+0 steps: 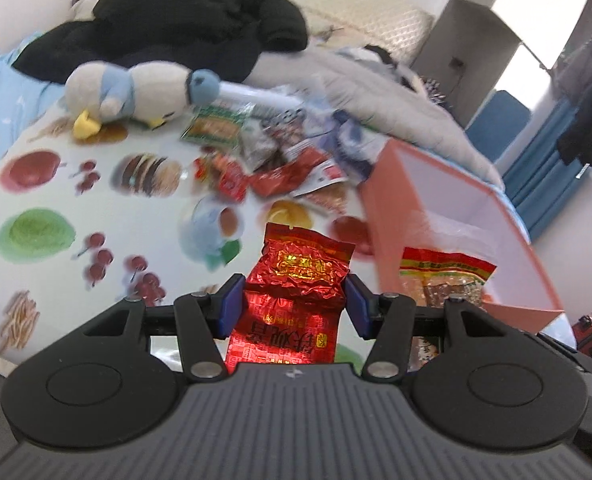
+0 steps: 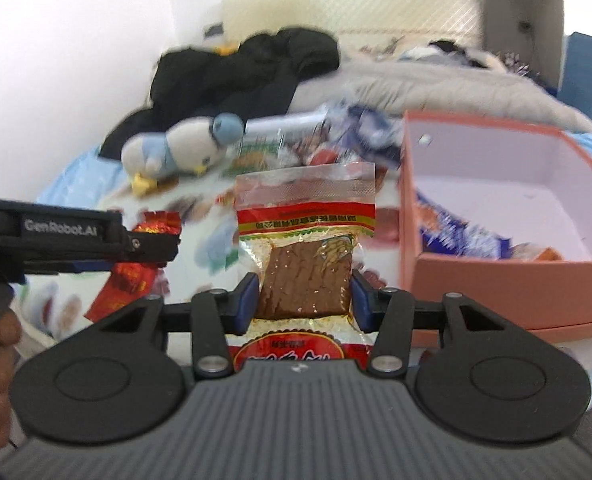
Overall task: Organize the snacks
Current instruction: 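Carry both packets over the pink box and open both grippers to drop them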
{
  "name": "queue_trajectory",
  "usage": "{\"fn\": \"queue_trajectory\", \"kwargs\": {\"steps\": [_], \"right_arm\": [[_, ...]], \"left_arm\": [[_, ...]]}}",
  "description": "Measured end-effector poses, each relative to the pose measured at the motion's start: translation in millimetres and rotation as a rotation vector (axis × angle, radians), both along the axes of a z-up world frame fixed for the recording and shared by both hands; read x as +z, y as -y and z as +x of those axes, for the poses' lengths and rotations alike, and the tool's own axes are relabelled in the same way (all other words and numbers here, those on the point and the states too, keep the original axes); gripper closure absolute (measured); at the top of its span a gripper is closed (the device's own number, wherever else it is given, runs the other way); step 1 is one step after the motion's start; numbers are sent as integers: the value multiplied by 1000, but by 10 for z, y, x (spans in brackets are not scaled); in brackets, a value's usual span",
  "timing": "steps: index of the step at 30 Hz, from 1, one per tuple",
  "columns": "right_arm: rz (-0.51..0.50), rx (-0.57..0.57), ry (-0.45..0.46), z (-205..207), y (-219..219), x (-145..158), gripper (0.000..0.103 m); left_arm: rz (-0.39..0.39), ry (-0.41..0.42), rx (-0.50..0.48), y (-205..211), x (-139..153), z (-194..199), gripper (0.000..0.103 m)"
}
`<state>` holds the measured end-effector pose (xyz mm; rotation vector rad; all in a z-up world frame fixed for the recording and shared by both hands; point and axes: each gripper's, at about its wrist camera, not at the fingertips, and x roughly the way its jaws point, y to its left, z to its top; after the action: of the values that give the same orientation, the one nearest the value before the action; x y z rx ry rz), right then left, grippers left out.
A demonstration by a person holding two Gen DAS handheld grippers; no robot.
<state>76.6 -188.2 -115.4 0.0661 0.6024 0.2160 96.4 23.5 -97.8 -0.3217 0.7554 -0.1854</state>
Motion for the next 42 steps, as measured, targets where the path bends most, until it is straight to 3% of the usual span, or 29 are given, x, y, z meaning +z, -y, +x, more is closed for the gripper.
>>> {"fn": "queue_trajectory", "kwargs": {"steps": [11,19,33,42], "right_arm": [[78,-135,80,-555,396,536,53],[100,-264,117,-632,891,595,53],[135,-316,91,69,1745,408,53],[136,-274,61,687,2100,202,53]], "left_arm": [[-62,77,-131,457,532,-241,44],[-69,60,-237,1003,567,-80,44],[1,53,-352,2021,440,876,44],[54,-3,-385,2496,127,1584,43]]}}
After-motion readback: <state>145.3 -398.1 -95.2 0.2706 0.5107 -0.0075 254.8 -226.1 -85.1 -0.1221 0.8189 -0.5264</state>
